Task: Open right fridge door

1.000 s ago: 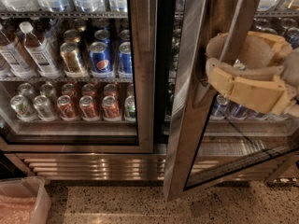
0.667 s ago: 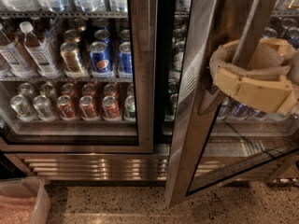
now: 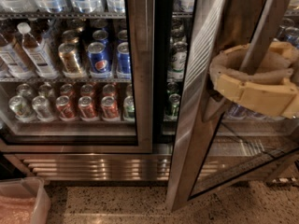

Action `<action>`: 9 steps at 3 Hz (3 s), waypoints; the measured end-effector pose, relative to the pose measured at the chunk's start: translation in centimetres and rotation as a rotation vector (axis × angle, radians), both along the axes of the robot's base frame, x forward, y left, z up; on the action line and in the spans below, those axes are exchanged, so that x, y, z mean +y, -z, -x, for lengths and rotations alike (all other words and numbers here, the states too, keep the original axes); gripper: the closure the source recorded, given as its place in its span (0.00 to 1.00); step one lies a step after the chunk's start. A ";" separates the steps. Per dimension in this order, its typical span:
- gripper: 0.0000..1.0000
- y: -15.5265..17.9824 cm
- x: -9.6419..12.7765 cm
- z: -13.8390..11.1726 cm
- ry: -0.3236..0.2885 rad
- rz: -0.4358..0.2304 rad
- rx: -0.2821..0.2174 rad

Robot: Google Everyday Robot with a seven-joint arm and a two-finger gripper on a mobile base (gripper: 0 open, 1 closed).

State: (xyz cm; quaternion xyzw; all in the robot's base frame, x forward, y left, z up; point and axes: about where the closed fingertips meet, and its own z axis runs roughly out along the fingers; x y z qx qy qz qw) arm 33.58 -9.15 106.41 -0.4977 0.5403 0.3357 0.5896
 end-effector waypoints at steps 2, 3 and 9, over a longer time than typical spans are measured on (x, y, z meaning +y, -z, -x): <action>1.00 -0.2 -0.5 0.7 0.038 -0.001 -0.013; 0.81 -0.2 -0.7 0.7 0.038 -0.001 -0.013; 0.00 -9.8 -6.0 21.0 0.864 0.034 -0.397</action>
Offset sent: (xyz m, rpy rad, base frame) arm -0.2657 -0.1132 0.0754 0.0291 -0.3098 -0.9655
